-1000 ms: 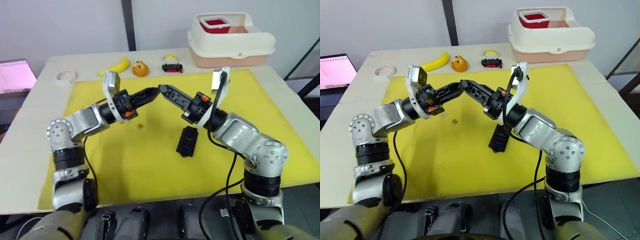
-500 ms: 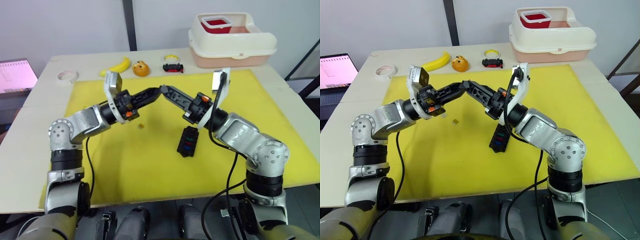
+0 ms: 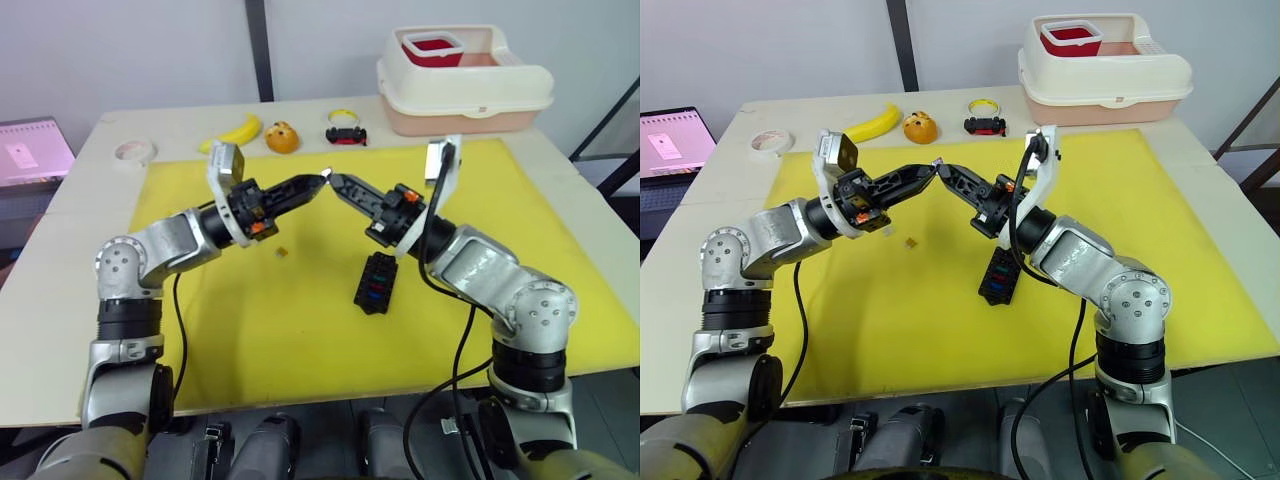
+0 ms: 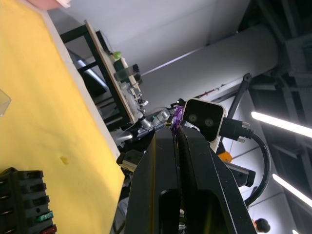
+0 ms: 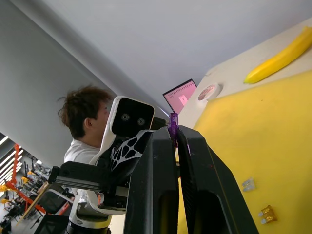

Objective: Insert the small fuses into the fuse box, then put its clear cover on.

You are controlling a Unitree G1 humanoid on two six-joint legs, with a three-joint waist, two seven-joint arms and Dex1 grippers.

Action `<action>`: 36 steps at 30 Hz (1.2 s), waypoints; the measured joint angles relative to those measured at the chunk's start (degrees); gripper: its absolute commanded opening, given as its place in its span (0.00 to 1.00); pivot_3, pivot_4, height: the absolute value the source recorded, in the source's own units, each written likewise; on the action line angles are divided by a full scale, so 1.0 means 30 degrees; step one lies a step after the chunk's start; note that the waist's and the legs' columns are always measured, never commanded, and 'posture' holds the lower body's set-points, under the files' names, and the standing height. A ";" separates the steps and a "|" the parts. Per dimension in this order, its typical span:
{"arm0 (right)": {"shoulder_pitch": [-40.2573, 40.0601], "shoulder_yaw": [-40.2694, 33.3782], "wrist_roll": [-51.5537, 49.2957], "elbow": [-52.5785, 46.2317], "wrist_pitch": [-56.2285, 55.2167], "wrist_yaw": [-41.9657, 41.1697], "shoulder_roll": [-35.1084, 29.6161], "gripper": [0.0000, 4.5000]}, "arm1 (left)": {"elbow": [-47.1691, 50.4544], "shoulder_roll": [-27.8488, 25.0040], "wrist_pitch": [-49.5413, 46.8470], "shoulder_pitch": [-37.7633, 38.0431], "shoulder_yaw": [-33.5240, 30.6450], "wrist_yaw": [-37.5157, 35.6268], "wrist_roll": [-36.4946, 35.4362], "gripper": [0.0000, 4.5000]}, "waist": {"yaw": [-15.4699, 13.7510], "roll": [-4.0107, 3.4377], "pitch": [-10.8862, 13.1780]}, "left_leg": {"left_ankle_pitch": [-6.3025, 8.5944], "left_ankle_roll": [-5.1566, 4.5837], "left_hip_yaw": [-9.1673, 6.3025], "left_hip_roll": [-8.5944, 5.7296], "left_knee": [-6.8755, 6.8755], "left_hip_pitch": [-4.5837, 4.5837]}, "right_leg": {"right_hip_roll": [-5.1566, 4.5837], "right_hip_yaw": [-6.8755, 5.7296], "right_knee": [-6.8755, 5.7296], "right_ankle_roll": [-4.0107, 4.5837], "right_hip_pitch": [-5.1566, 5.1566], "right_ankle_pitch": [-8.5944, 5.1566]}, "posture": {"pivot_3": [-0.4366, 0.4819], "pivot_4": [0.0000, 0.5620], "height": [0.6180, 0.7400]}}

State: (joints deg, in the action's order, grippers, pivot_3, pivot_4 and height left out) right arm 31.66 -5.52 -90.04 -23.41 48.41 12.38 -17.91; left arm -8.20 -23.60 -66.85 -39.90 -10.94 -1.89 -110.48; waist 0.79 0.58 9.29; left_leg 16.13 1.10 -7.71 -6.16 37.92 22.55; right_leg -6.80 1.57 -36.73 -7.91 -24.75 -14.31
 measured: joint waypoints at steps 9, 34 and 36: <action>-0.0194 -0.0763 -0.2335 -0.0702 0.0885 -0.0947 -0.4560 0.00 | 0.4933 -0.4464 0.1443 0.0593 0.2743 -1.0784 1.0085 0.68 | -0.0078 -0.0022 0.0014 | -0.0001 -0.0006 0.0023 0.0005 -0.0053 -0.0006 | 0.0010 -0.0017 0.0132 0.0006 0.0051 -0.0003 | 0.48 0.27 1.00; -0.3016 0.4884 1.7937 -0.1757 -0.2067 -1.6349 -1.3608 0.00 | -0.5222 0.0217 2.2103 -0.3147 1.0325 -2.6471 3.1292 1.00 | -0.0105 0.0002 0.0045 | 0.0067 -0.0128 0.0075 0.0016 0.0028 0.0024 | -0.0014 -0.0048 0.0220 -0.0016 0.0102 0.0007 | 0.48 0.27 1.00; -0.2890 0.4983 1.8719 -0.1445 -0.2371 -1.6758 -1.3468 0.00 | -0.5636 0.0375 2.2452 -0.3149 1.0312 -2.6454 3.1742 1.00 | -0.0097 0.0003 0.0045 | 0.0068 -0.0128 0.0072 0.0016 0.0026 0.0024 | -0.0013 -0.0049 0.0221 -0.0015 0.0101 0.0007 | 0.48 0.27 1.00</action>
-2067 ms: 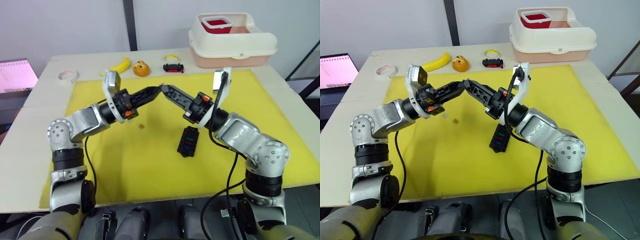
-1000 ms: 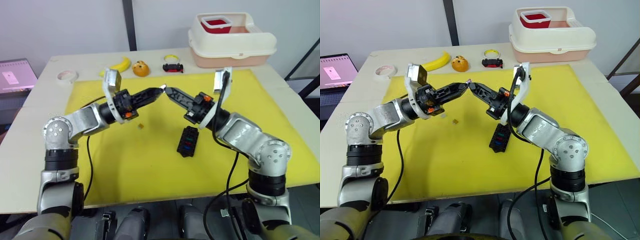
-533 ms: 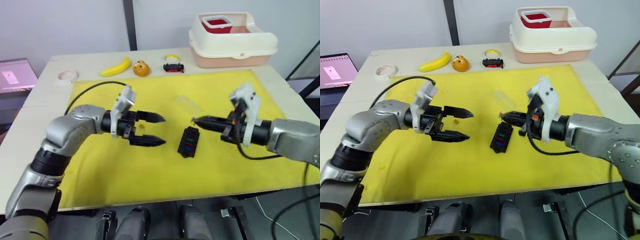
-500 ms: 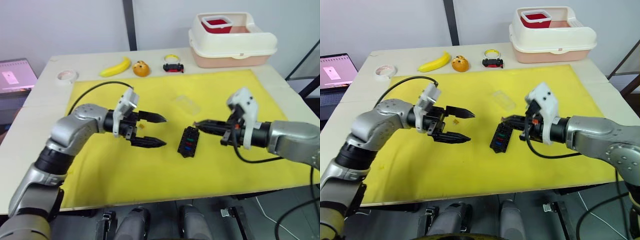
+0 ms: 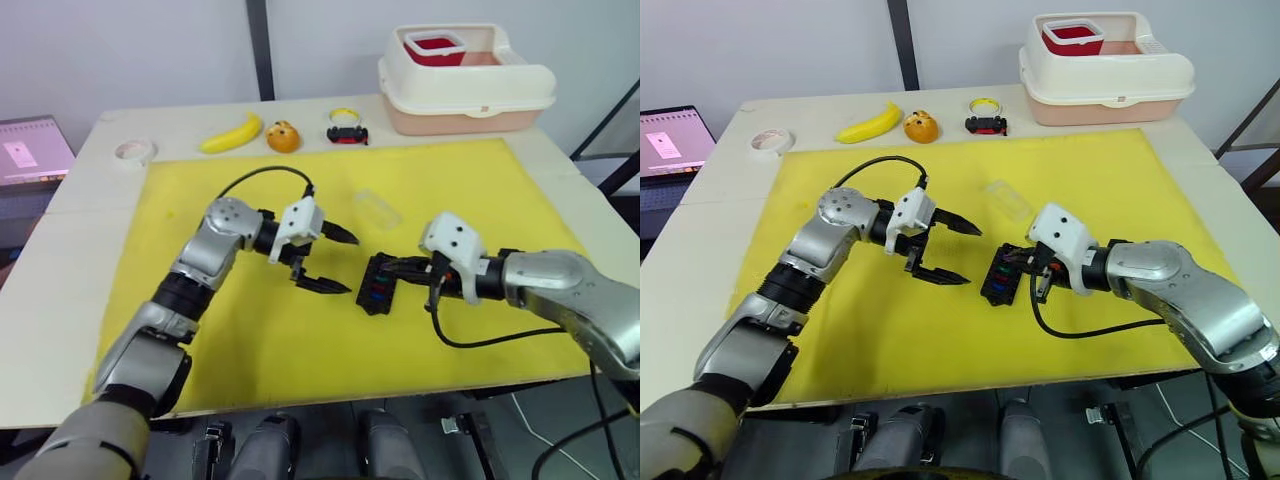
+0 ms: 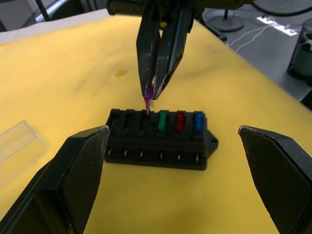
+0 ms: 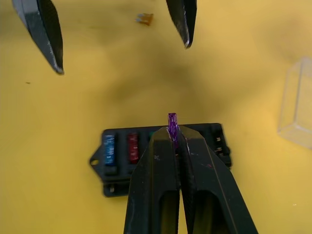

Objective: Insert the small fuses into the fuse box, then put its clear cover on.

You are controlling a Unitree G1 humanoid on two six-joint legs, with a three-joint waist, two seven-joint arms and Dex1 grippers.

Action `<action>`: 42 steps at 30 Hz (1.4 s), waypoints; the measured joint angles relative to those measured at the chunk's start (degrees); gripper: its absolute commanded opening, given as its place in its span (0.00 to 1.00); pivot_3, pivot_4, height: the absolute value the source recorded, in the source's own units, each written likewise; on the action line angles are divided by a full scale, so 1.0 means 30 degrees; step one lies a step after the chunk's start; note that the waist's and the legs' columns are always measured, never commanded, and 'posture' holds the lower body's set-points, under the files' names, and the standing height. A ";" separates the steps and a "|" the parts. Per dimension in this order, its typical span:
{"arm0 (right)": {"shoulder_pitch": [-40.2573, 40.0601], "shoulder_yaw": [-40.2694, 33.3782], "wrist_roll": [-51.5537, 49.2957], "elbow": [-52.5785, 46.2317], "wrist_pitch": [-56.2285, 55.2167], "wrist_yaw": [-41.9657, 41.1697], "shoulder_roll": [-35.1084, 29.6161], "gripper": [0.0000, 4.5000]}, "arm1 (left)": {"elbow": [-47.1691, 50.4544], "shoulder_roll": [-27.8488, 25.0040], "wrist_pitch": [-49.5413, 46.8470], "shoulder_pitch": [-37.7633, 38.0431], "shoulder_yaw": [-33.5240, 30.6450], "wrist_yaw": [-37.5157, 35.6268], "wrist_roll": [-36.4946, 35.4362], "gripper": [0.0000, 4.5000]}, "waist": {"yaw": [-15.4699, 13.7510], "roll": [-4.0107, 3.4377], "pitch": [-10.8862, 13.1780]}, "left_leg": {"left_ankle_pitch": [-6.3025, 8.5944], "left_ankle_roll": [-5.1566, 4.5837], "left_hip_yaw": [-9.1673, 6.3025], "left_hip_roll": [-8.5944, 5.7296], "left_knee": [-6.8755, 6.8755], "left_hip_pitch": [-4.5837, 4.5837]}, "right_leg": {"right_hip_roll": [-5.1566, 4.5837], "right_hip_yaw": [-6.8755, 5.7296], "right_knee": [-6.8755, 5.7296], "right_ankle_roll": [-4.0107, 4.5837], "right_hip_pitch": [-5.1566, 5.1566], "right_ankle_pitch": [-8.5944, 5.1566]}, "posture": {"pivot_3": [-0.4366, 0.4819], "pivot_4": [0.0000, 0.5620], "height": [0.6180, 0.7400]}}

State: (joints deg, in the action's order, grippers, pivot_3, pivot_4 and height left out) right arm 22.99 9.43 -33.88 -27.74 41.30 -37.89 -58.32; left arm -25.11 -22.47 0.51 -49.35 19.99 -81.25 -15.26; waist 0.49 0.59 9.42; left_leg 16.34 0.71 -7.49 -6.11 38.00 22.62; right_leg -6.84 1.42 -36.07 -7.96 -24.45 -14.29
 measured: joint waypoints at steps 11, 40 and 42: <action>0.0159 0.0442 0.2967 0.1119 -0.0983 -0.2058 0.1077 0.00 | -0.1429 0.0955 0.0929 -0.0299 -0.0015 0.0122 0.1615 1.00 | 0.0003 0.0001 0.0000 | -0.0002 0.0003 -0.0004 -0.0004 0.0009 0.0000 | 0.0001 -0.0003 -0.0018 -0.0002 -0.0001 0.0001 | 0.48 0.27 1.00; 0.0163 0.0349 0.5271 0.2057 -0.1435 -0.3848 0.2601 0.00 | -0.1301 0.1491 0.0822 -0.0306 -0.0206 0.0429 0.2019 1.00 | 0.0025 -0.0002 -0.0002 | -0.0005 0.0008 -0.0012 -0.0005 0.0019 -0.0004 | 0.0002 -0.0006 -0.0037 -0.0003 -0.0002 0.0002 | 0.48 0.27 1.00; 0.0161 0.0312 0.5283 0.2114 -0.1450 -0.3924 0.2599 0.00 | -0.1286 0.1492 0.0770 -0.0306 -0.0206 0.0482 0.2019 1.00 | 0.0024 -0.0002 -0.0002 | -0.0005 0.0008 -0.0011 -0.0006 0.0022 -0.0004 | 0.0002 -0.0005 -0.0038 -0.0003 -0.0002 0.0002 | 0.48 0.27 1.00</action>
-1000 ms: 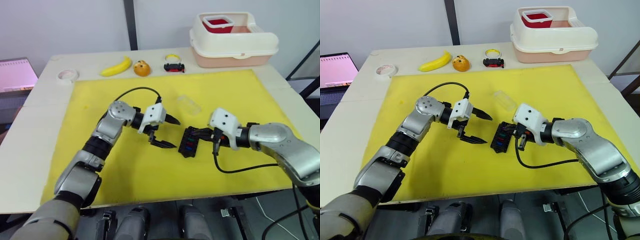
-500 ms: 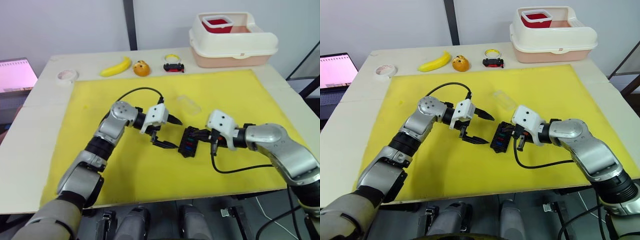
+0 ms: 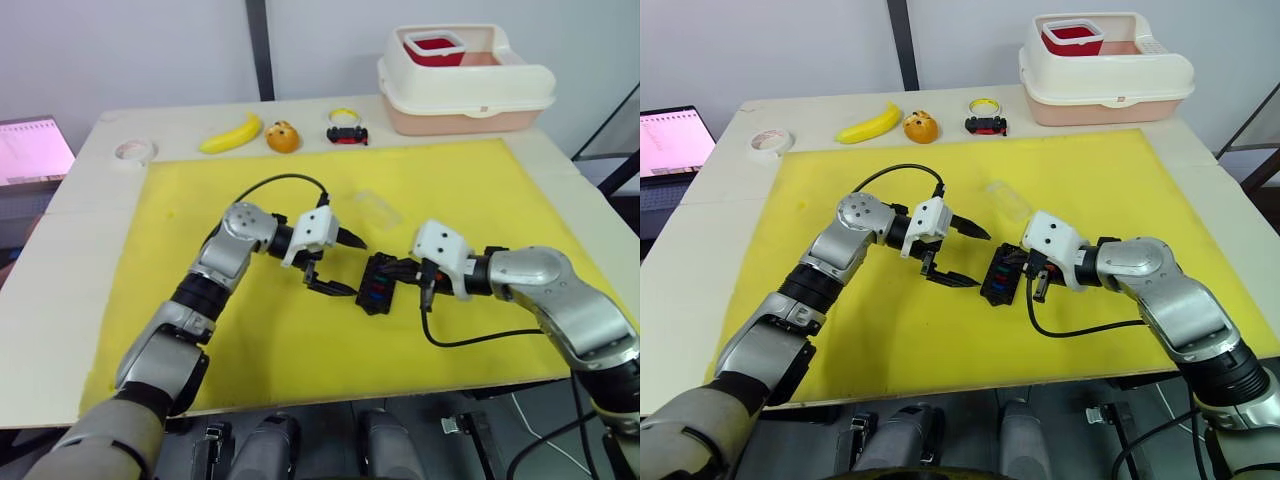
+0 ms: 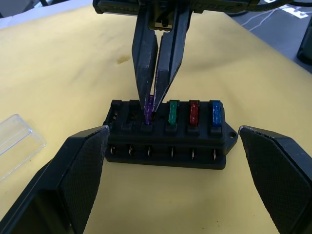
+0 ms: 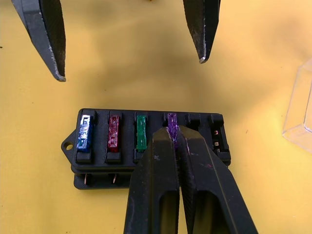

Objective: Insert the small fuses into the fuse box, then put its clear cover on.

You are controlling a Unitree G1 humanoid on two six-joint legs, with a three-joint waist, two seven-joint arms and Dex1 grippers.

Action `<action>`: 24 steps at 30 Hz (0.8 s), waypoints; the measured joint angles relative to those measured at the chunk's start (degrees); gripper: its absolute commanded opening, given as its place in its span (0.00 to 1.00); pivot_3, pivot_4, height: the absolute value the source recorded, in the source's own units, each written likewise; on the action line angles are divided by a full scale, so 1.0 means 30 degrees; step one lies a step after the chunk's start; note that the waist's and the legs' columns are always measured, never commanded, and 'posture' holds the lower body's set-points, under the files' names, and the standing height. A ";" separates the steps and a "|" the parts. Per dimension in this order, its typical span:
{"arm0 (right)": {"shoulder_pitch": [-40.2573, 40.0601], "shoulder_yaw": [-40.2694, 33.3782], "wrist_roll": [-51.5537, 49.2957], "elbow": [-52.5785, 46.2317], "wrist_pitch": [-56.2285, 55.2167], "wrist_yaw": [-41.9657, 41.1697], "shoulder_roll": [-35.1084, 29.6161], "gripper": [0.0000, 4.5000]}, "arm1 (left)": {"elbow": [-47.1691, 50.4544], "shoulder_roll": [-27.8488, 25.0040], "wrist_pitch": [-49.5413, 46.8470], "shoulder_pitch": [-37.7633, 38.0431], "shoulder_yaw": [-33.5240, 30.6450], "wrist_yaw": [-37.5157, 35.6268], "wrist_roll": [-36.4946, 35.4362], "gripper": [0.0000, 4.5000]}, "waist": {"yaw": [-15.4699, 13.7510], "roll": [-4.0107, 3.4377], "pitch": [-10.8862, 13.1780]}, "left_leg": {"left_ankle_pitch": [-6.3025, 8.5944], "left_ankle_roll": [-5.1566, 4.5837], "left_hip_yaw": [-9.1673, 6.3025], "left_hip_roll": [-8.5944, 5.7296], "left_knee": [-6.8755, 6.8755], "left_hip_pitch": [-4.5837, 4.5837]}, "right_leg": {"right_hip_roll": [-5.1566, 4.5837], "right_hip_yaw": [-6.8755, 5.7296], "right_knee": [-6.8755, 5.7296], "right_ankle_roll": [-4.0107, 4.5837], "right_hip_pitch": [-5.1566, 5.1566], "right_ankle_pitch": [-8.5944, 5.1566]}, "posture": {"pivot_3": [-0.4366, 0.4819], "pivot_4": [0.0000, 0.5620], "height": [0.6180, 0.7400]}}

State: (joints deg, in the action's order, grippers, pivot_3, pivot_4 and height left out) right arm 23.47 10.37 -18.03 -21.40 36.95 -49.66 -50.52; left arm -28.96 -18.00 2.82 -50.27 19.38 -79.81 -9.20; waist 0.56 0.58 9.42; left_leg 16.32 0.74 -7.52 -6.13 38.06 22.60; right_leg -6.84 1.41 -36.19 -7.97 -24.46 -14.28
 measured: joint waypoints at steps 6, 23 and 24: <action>-0.0016 -0.0037 0.0119 0.0022 -0.0007 -0.0142 -0.0009 0.00 | 0.0008 0.0030 -0.0016 0.0000 0.0000 0.0053 0.0000 1.00 | -0.0008 0.0000 -0.0001 | 0.0000 0.0000 0.0000 -0.0001 0.0008 0.0000 | 0.0000 0.0000 -0.0004 0.0000 0.0001 0.0000 | 0.48 0.27 1.00; -0.0250 -0.3249 -0.1971 -0.1774 0.2000 -0.0528 -0.0083 0.85 | -0.0016 0.0093 -0.0016 -0.0016 -0.0035 0.0194 -0.0001 1.00 | -0.0048 0.0000 -0.0001 | 0.0000 -0.0001 -0.0003 -0.0002 0.0013 0.0001 | -0.0001 0.0000 -0.0007 0.0000 0.0003 0.0000 | 0.48 0.27 1.00; -0.0337 -0.3428 -0.2159 -0.1884 0.2105 -0.0476 0.0008 0.85 | -0.0016 0.0089 -0.0016 -0.0016 -0.0040 0.0189 -0.0001 1.00 | -0.0038 0.0000 -0.0001 | 0.0000 0.0000 -0.0004 -0.0001 0.0013 0.0000 | -0.0001 0.0000 -0.0009 0.0000 0.0003 0.0000 | 0.48 0.27 1.00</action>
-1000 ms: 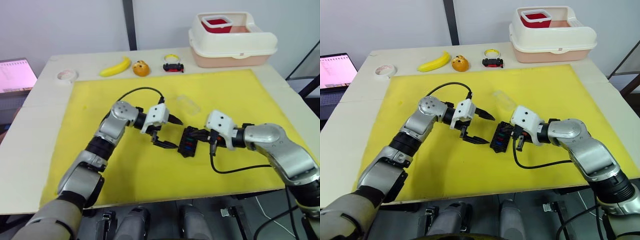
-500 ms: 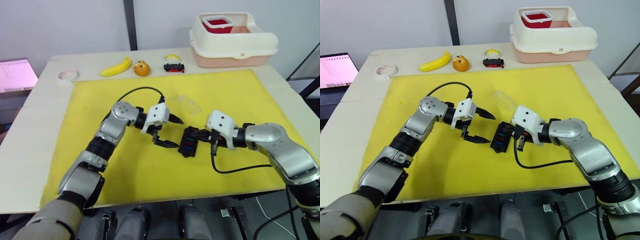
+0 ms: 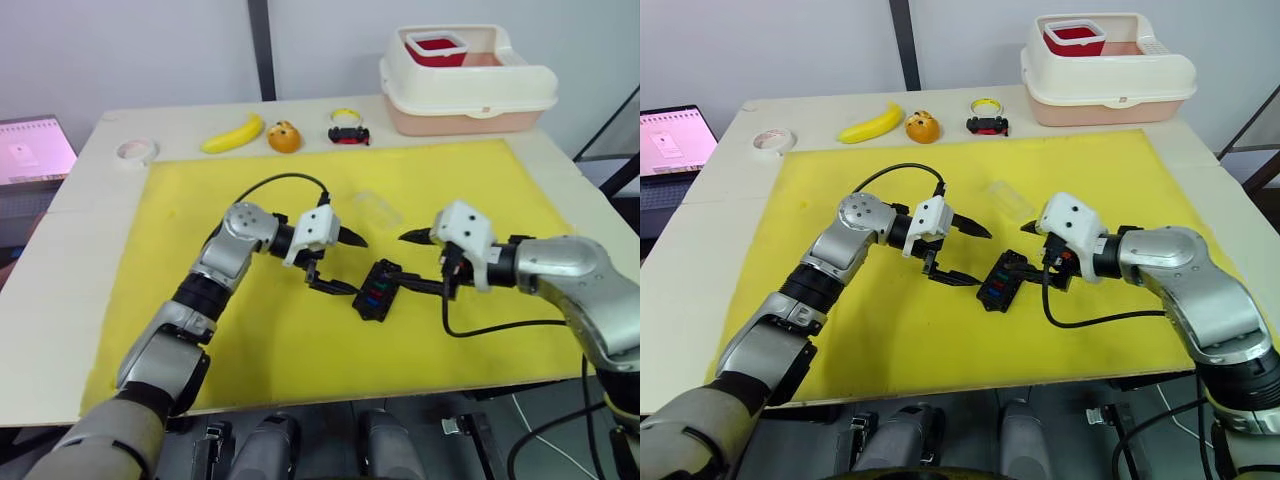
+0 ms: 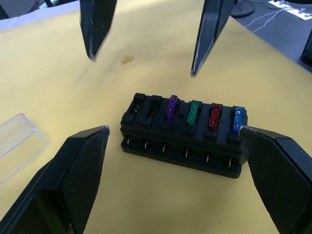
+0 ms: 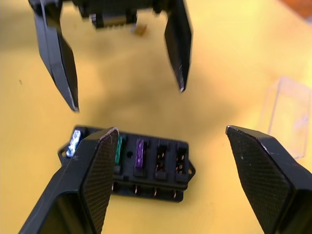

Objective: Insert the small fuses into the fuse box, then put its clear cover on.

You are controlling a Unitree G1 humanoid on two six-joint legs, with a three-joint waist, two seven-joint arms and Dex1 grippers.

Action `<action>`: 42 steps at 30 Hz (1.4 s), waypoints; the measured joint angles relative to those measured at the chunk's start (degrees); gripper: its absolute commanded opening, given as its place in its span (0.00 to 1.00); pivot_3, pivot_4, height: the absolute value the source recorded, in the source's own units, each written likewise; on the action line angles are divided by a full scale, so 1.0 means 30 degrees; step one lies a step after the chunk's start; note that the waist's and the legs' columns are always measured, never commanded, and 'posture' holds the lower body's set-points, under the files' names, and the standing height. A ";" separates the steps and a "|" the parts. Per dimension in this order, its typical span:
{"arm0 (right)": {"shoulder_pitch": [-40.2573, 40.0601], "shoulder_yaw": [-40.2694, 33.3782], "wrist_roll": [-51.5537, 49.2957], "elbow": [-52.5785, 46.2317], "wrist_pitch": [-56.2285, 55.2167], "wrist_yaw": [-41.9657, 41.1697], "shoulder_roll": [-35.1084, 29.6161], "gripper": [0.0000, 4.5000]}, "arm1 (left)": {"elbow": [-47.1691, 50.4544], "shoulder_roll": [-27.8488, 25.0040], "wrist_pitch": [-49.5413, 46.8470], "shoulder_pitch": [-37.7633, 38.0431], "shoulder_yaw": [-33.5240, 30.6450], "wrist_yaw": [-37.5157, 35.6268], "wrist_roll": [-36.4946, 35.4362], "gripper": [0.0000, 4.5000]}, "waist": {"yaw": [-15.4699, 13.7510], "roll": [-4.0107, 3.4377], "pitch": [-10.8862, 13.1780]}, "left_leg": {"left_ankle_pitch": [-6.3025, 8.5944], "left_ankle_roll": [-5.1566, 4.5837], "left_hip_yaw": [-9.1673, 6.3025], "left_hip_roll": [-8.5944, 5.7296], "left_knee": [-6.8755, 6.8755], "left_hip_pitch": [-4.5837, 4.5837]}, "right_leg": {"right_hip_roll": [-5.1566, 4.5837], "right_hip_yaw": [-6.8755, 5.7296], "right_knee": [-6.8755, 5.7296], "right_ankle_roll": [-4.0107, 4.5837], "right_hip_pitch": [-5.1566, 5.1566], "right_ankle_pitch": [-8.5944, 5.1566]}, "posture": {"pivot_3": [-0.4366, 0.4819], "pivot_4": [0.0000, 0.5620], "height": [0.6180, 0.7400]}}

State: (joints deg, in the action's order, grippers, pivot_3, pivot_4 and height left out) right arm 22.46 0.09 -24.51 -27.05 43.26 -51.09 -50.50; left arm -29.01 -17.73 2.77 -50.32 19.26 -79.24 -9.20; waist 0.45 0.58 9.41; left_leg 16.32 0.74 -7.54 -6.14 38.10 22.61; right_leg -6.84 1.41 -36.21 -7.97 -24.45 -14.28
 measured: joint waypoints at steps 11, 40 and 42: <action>-0.3247 -0.0813 -0.0437 -0.0841 -0.0898 0.2398 0.2803 0.20 | 0.0028 0.0064 0.0009 0.0003 0.0002 -0.0178 -0.0002 1.00 | 0.0004 0.0001 -0.0001 | 0.0000 0.0000 -0.0004 -0.0003 0.0006 0.0000 | 0.0000 0.0000 -0.0010 0.0000 0.0000 0.0000 | 0.48 0.27 1.00; -0.4201 0.0653 0.0979 -0.0326 -0.1562 0.4458 0.4224 0.01 | 0.0202 0.0133 0.0008 0.0003 -0.0005 -0.0078 -0.0002 1.00 | 0.0043 0.0005 -0.0019 | -0.0002 0.0004 -0.0010 -0.0005 0.0013 -0.0044 | 0.0004 -0.0001 -0.0023 0.0000 0.0044 0.0000 | 0.48 0.27 1.00; -0.4126 0.0525 0.0891 -0.0223 -0.1484 0.4538 0.4427 0.01 | 0.0212 0.0115 0.0001 0.0004 -0.0022 -0.0070 -0.0009 1.00 | 0.0033 0.0004 -0.0019 | -0.0002 0.0004 -0.0010 -0.0004 0.0012 -0.0044 | 0.0004 -0.0001 -0.0024 0.0000 0.0043 0.0000 | 0.48 0.27 1.00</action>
State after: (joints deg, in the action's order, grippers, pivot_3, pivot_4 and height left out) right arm 10.08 1.66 -21.83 -27.72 38.81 -37.48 -37.22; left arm -28.38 -17.38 2.78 -50.31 19.19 -79.45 -9.23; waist 0.55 0.60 9.35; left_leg 16.32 0.75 -7.57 -6.15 38.14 22.47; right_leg -6.83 1.40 -36.28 -7.97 -24.32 -14.28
